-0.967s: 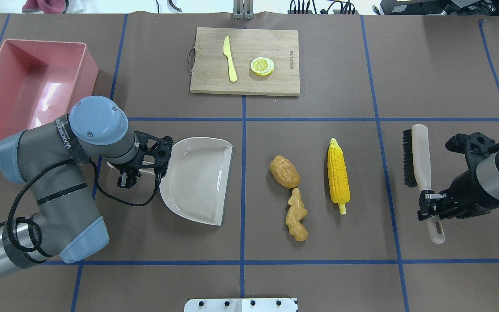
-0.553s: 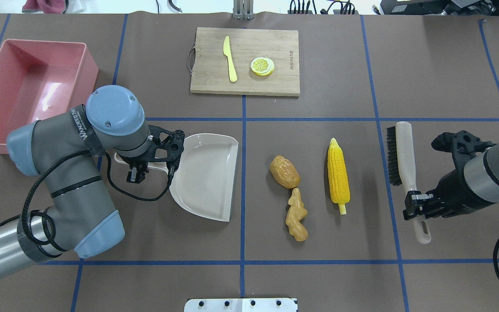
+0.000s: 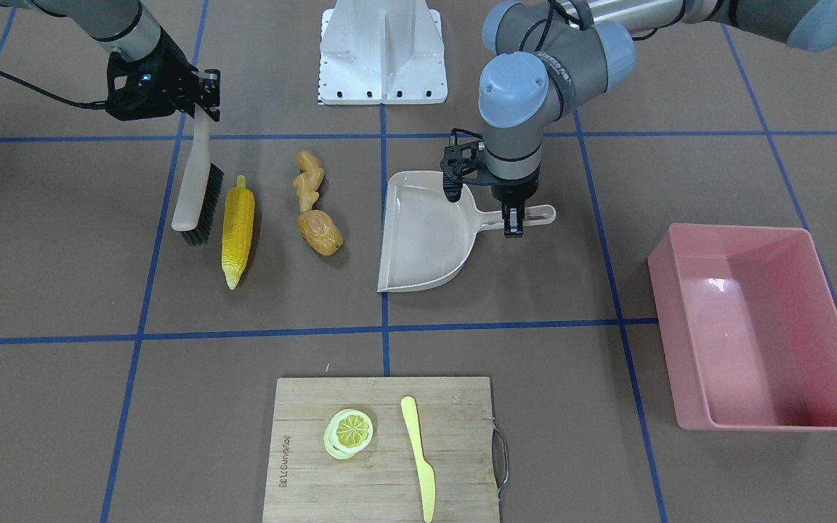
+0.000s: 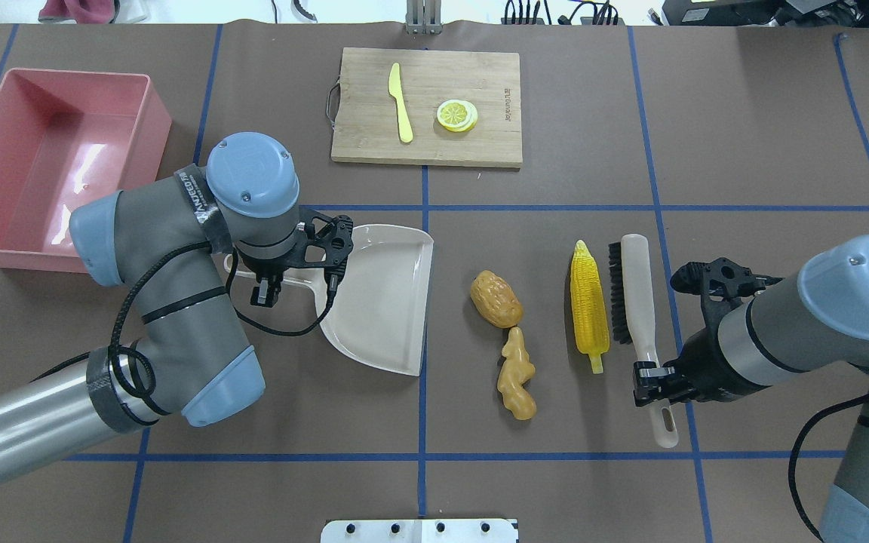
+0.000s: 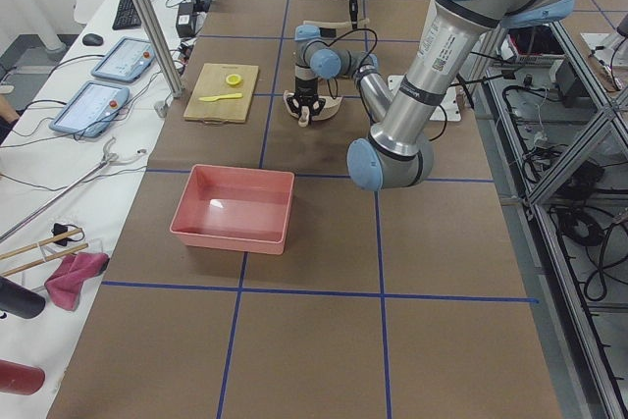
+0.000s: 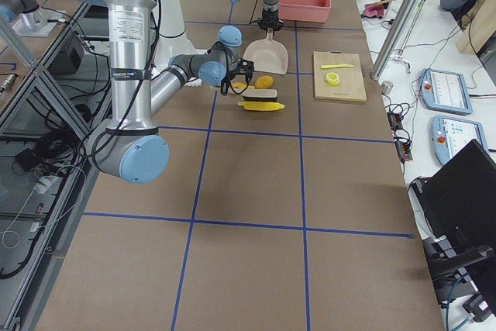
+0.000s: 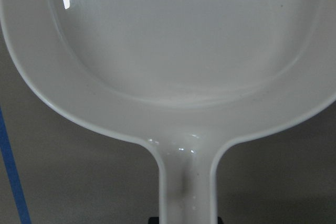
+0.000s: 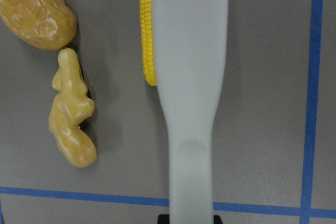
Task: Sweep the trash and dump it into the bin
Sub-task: 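Slide the dustpan toward the potato with the left gripper while the right brings the brush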
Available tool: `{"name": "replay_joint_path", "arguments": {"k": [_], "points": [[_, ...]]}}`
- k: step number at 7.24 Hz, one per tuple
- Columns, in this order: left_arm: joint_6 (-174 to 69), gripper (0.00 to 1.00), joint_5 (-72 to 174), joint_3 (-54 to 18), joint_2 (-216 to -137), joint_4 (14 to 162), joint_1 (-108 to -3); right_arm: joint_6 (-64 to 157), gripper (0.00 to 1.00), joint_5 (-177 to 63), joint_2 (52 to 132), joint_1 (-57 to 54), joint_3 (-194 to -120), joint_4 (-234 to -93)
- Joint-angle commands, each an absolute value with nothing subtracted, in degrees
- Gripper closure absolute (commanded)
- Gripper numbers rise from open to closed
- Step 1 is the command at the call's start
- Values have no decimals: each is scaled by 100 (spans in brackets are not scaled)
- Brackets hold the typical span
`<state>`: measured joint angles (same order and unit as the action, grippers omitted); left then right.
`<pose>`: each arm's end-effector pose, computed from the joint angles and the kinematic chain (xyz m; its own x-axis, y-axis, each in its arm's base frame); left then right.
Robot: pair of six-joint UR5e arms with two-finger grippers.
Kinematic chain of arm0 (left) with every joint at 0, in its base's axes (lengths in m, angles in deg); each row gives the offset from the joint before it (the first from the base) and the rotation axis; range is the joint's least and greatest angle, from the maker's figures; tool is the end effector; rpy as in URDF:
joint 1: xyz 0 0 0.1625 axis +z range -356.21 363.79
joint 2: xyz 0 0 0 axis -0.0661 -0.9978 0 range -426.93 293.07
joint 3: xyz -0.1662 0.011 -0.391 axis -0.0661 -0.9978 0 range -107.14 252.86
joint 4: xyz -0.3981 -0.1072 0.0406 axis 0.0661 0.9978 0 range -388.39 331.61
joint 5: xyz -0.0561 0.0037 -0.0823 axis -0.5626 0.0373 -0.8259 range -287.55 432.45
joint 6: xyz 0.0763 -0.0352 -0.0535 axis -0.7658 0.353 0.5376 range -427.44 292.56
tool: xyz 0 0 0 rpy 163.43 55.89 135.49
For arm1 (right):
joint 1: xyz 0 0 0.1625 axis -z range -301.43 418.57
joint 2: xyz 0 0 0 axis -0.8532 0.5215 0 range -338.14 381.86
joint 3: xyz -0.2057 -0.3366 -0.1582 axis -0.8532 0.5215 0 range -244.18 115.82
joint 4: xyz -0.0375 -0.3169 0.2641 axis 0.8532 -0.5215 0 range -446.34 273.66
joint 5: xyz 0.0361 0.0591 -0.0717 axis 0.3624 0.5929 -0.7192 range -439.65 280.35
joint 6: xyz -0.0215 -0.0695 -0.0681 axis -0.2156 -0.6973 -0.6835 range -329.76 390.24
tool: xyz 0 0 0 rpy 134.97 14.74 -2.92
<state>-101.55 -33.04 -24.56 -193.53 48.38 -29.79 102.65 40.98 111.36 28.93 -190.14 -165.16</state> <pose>0.4993 -0.4596 0.2625 -0.0543 0.9938 0.0973 -0.8277 -0.0993 0.5524 -0.3500 -0.2941 0.3386 0.5880 0.0352 0.8081 0.0834 0.9911 -0.1039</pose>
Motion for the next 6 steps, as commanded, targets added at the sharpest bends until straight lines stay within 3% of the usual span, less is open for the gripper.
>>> {"name": "replay_joint_path", "arguments": {"k": [1, 3, 6], "points": [[-10145, 100, -3302, -2294, -19559, 4834, -2970, 10240, 100, 4041, 11071, 2956, -18751, -16387], [-10145, 100, -3293, -2259, -19639, 4817, -2970, 10354, 100, 4050, 11098, 2956, -18250, -15493], [-10083, 100, -3293, -2206, -19762, 4799, -2961, 10223, 100, 4724, 11168, 2423, -18309, -15481]]}}
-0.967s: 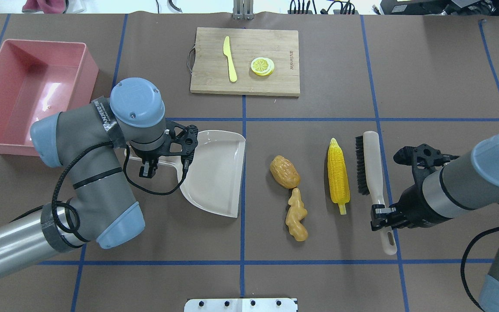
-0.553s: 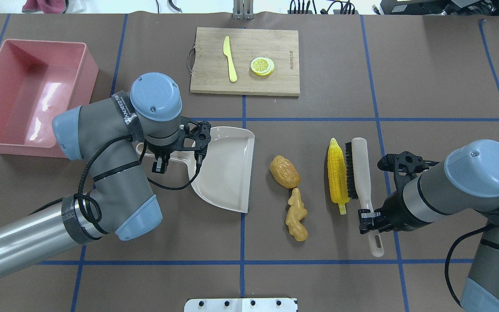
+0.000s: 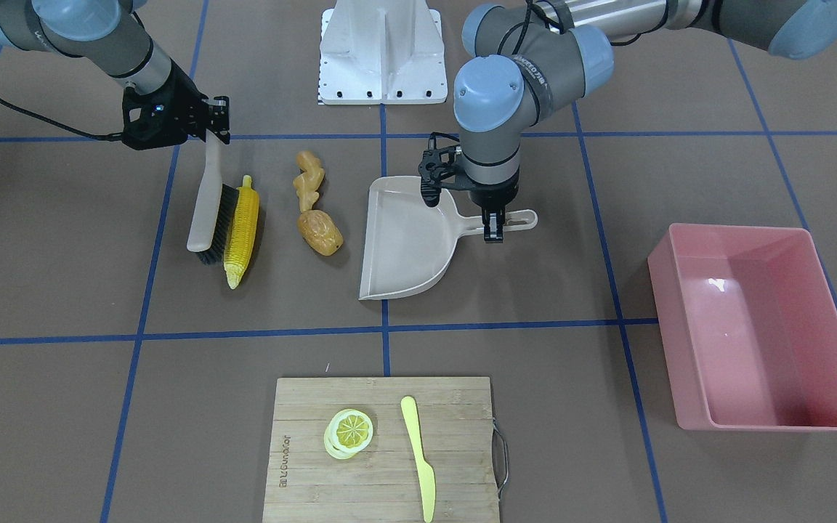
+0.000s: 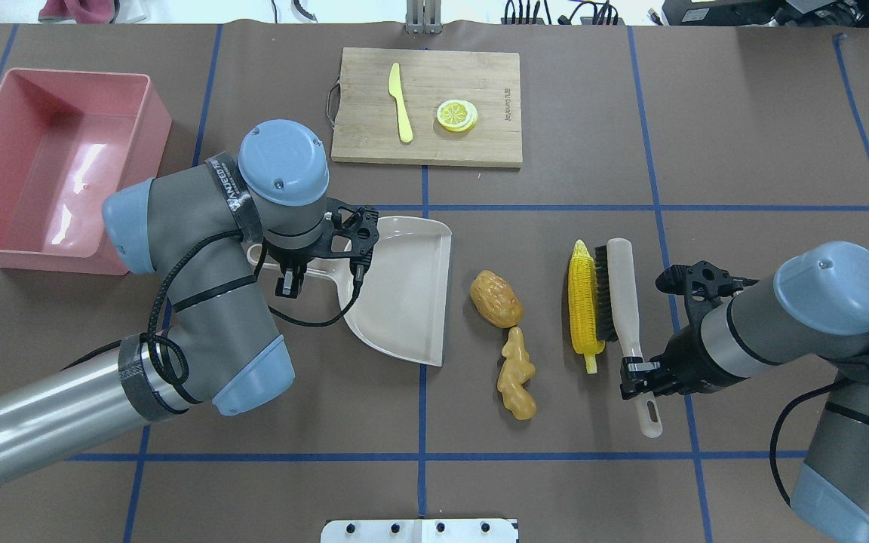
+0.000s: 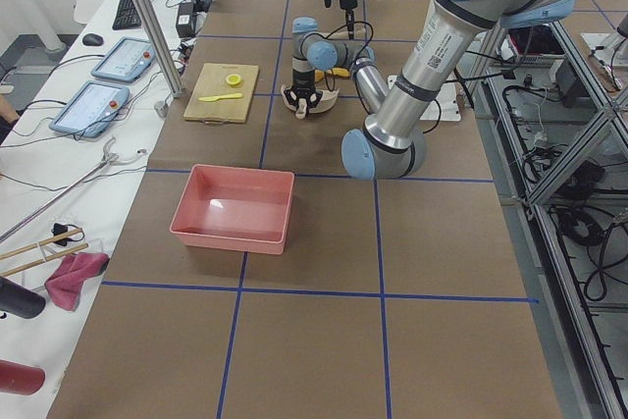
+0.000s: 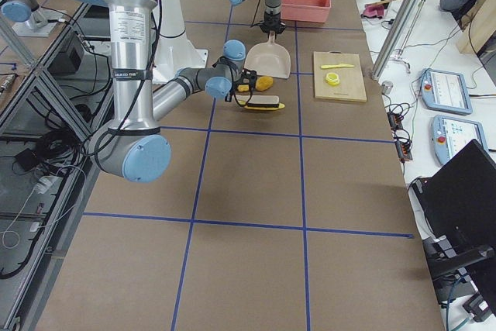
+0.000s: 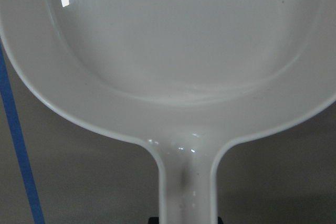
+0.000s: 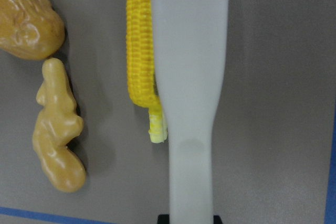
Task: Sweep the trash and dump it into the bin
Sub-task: 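Slide the dustpan toward the potato with the left gripper while the right brings the brush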
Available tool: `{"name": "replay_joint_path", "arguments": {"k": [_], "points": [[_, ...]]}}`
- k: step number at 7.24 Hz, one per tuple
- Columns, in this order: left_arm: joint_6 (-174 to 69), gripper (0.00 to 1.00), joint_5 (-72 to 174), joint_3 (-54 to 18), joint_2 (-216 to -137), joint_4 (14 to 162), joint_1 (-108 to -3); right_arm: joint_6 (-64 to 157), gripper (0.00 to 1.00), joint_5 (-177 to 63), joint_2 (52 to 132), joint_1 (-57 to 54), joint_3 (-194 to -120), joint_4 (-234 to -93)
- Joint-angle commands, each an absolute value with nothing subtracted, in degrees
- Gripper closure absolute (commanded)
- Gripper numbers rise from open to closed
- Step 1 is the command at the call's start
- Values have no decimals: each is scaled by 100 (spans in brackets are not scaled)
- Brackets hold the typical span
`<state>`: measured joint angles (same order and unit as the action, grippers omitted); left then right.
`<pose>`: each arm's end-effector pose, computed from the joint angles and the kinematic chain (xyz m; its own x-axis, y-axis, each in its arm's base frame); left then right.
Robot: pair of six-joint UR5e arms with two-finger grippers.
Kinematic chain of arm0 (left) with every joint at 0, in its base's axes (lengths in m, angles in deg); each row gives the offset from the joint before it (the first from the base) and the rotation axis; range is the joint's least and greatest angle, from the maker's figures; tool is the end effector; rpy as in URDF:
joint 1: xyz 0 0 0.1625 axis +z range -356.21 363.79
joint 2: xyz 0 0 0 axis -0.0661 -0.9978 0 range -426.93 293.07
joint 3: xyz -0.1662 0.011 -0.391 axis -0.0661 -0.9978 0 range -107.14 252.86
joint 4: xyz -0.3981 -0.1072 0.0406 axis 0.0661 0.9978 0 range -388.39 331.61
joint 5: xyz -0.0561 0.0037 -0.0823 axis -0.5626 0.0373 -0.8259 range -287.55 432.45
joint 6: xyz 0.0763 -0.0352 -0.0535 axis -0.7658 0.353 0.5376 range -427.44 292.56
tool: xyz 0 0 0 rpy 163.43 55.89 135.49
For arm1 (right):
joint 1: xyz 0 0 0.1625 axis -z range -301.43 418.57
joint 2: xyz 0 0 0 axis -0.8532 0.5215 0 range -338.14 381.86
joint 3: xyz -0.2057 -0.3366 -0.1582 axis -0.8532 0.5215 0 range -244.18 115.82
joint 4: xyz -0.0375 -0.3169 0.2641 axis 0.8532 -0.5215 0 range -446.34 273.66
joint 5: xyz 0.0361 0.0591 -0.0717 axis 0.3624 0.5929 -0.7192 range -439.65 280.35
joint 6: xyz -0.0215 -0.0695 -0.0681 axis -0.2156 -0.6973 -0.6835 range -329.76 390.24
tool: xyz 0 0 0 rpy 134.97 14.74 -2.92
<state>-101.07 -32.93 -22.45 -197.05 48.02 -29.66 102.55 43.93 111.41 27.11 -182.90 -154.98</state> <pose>0.5121 -0.4665 0.2370 -0.0472 0.9934 0.1047 -0.8199 -0.0984 0.5639 -0.3629 -0.3136 0.3723 0.5381 0.0323 0.8423 0.0977 0.9901 -0.1003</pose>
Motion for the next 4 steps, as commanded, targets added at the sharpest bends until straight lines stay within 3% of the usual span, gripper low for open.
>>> {"name": "replay_joint_path", "arguments": {"k": [1, 4], "points": [[-10083, 100, -3293, -2145, -19788, 4808, -2952, 10223, 100, 4761, 11307, 2359, -18362, -15472], [-10066, 100, -3284, -1987, -19868, 4825, -2707, 9855, 100, 4718, 11877, 2367, -18301, -14958]]}}
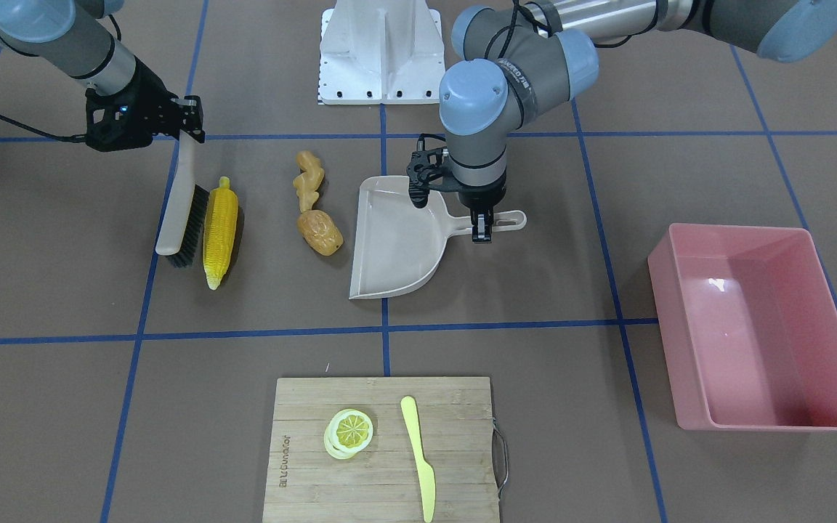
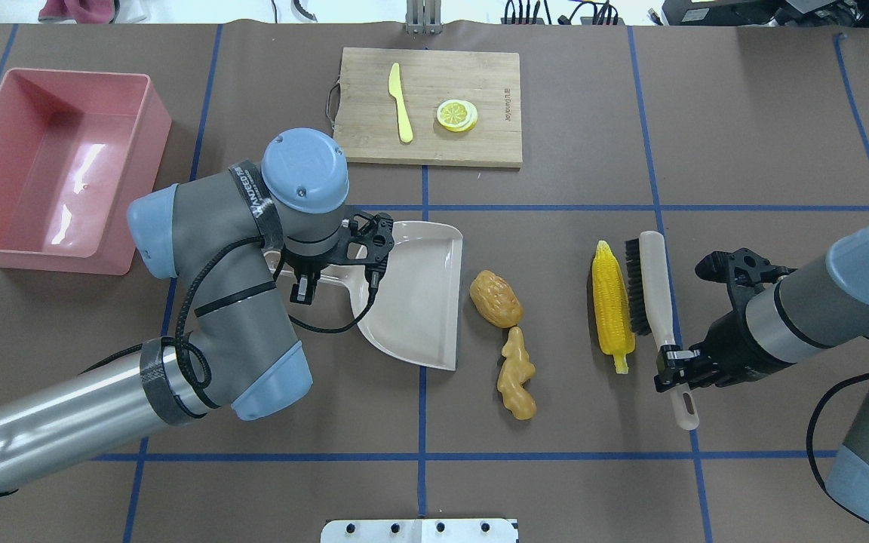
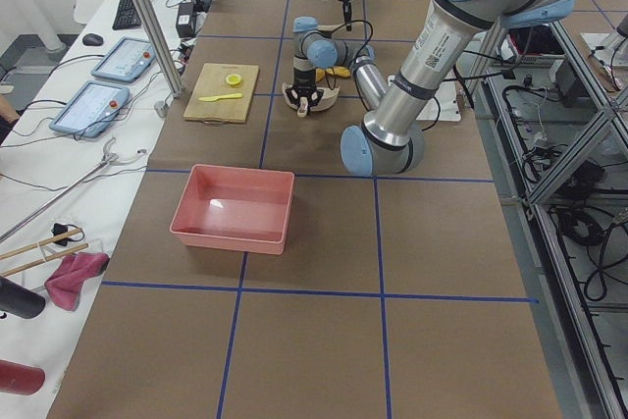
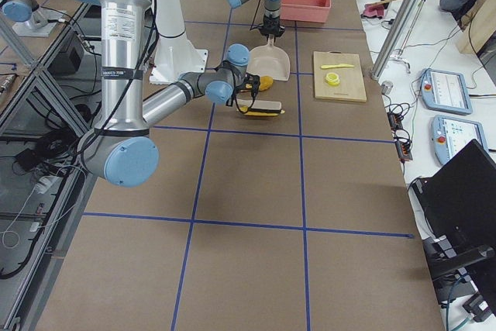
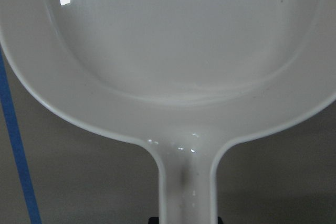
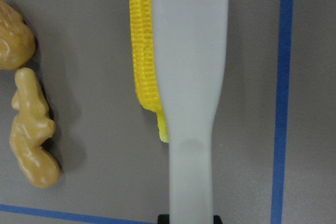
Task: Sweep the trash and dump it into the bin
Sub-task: 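Slide the dustpan toward the potato with the left gripper while the right brings the brush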
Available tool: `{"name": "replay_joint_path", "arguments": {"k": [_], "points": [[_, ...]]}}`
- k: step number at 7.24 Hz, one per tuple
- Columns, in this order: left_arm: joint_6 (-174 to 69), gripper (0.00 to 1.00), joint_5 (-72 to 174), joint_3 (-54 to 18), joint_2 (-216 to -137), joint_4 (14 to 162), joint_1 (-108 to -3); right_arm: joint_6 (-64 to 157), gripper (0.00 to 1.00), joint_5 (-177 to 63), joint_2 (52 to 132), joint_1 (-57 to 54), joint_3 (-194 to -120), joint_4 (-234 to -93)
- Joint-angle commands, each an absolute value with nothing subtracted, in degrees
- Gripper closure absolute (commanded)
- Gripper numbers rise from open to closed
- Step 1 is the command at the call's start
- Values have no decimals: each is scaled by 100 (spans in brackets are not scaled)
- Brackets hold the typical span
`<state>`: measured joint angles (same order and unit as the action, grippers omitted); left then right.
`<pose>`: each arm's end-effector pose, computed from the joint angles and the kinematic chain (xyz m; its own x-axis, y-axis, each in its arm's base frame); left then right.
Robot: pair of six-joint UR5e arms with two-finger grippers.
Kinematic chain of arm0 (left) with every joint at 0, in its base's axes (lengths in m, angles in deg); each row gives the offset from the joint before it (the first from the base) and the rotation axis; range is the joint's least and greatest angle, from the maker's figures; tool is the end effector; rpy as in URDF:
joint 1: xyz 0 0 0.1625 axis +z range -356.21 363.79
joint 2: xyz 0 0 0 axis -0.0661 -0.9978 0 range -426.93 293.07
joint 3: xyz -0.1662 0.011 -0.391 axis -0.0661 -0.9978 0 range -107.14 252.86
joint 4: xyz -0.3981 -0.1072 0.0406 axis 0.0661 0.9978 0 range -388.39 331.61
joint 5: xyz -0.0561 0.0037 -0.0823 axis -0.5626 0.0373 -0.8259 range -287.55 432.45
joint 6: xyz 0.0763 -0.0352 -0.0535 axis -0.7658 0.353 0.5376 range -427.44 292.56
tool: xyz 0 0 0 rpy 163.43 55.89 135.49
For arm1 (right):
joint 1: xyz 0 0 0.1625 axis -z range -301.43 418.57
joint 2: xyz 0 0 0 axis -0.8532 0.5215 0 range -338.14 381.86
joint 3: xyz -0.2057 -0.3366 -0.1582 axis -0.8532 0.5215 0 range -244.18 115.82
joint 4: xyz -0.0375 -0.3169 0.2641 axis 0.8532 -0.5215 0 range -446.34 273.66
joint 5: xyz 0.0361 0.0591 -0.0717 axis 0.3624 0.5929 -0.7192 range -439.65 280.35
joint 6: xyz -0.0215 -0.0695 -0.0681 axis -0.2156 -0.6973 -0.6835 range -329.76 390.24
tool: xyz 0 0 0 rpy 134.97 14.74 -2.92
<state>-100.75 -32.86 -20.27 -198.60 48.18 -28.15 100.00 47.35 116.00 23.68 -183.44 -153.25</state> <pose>0.5339 -0.4590 0.2337 -0.0689 0.9928 0.0976 -0.8217 -0.1120 0.5587 -0.3273 -0.3176 0.3987 0.5436 0.0421 0.8383 0.1060 0.9873 -0.1183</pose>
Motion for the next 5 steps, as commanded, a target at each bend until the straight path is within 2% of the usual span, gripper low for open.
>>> {"name": "replay_joint_path", "arguments": {"k": [1, 2, 4, 5], "points": [[-10057, 100, -3293, -1934, -19868, 4852, -2602, 9880, 100, 4779, 12158, 2367, -18109, -14205], [-10057, 100, -3293, -1934, -19868, 4852, -2557, 9871, 100, 4858, 12379, 2367, -17890, -13597], [-10066, 100, -3293, -1960, -19833, 4852, -2548, 9958, 100, 5007, 12548, 2367, -16813, -12034], [-10066, 100, -3302, -1977, -19824, 4852, -2548, 10029, 100, 5130, 12478, 2376, -16720, -11940]]}}
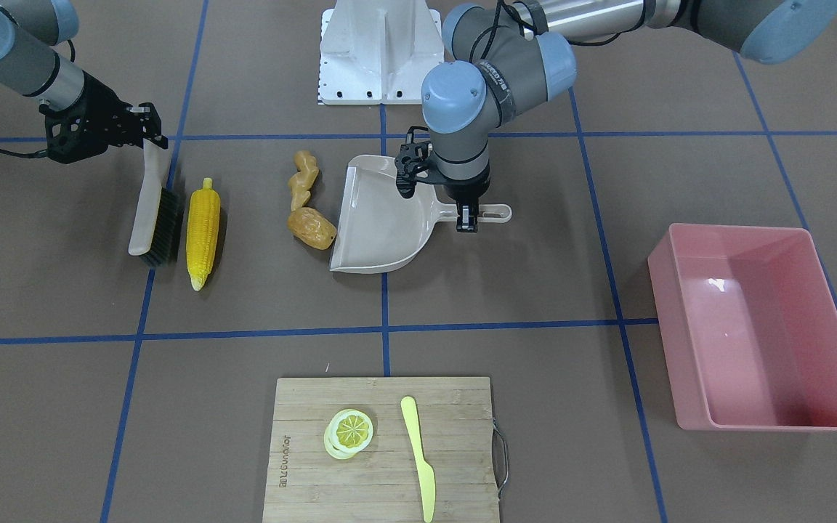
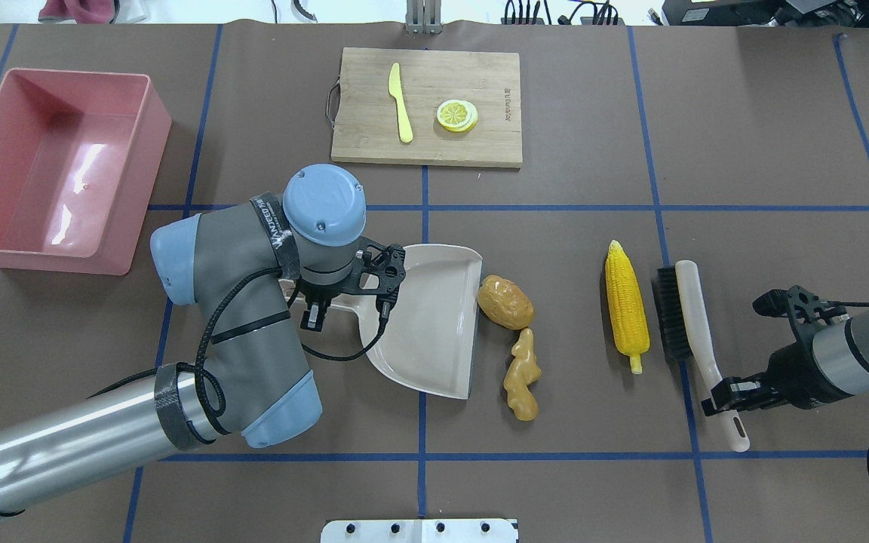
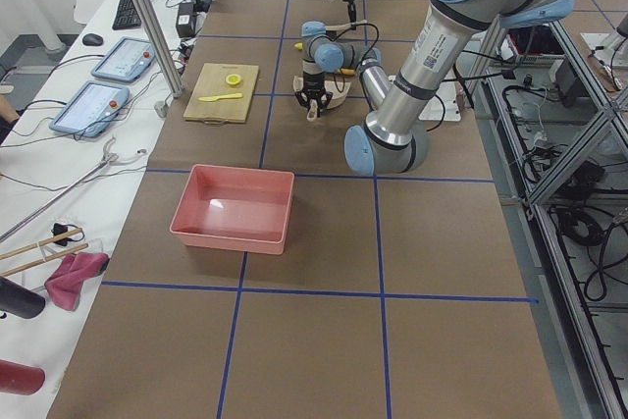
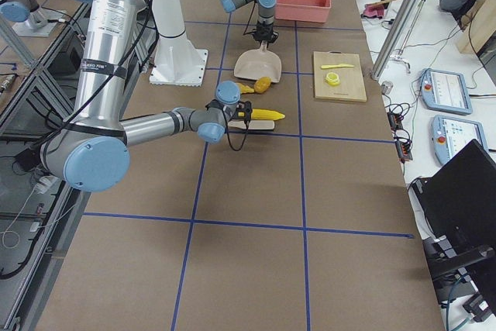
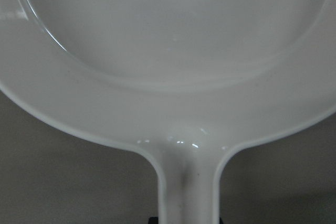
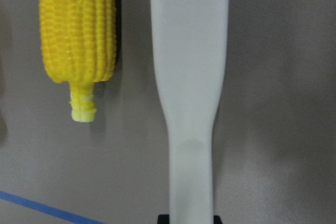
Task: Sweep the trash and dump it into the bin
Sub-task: 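Sweep the corn cob and potato into the dustpan with the right gripper's brush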
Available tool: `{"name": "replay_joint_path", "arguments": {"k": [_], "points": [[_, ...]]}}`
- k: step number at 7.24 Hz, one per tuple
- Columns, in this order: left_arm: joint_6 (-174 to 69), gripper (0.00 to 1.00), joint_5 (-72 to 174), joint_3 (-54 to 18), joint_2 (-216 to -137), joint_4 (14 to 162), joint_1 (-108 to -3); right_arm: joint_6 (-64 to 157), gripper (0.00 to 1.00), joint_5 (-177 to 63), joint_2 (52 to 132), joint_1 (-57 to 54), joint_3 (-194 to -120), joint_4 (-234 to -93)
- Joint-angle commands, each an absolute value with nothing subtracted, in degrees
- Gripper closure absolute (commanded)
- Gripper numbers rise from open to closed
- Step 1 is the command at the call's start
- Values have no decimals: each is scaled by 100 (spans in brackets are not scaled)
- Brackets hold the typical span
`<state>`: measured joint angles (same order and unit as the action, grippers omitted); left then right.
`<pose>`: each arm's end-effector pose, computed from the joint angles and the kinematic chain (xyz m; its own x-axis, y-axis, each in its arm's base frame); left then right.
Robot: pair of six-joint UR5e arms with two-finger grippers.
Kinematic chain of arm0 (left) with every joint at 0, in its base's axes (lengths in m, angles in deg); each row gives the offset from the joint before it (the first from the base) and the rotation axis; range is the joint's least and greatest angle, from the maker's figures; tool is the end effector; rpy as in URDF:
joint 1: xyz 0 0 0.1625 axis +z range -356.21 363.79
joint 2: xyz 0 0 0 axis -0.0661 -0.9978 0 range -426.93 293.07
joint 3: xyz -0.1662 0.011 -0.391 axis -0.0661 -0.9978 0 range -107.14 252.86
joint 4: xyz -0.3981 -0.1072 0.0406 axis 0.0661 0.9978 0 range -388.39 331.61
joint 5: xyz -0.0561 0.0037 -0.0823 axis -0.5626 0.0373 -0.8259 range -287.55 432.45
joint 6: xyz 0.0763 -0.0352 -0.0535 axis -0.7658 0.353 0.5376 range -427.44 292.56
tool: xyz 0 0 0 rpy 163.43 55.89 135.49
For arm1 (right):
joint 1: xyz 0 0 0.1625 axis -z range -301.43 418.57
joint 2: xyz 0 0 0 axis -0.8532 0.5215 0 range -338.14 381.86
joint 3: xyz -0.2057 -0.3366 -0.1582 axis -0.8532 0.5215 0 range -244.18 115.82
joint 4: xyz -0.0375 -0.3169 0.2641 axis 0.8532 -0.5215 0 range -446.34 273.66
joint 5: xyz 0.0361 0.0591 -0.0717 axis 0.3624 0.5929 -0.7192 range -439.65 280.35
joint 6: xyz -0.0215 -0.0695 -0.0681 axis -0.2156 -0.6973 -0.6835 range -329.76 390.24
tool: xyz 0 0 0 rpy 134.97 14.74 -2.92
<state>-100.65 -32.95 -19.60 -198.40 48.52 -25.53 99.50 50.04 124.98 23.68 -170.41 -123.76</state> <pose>0.5568 -0.4353 0.2401 -0.1143 0.9893 0.0902 -0.8200 -0.1452 0.5537 -0.3003 -0.2943 0.5161 0.4351 -0.0290 0.8999 0.1569 0.9866 -0.0441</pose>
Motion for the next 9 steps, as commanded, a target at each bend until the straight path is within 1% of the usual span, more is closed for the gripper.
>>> {"name": "replay_joint_path", "arguments": {"k": [1, 2, 4, 8, 9], "points": [[-10135, 100, -3293, -2030, -19798, 4782, -2643, 10203, 100, 5148, 12382, 2394, -16710, -11956], [-10162, 100, -3302, -2082, -19797, 4564, -2836, 10318, 100, 5157, 12268, 2385, -16710, -11974], [-10162, 100, -3302, -2109, -19850, 4019, -2873, 10573, 100, 5184, 11926, 2394, -16754, -12288], [-10145, 100, -3293, -2013, -20060, 3718, -2873, 10811, 100, 5184, 11223, 2464, -16789, -12957], [-10145, 100, -3293, -1865, -20183, 3675, -2864, 10812, 100, 5184, 11064, 2481, -16789, -13089]]}}
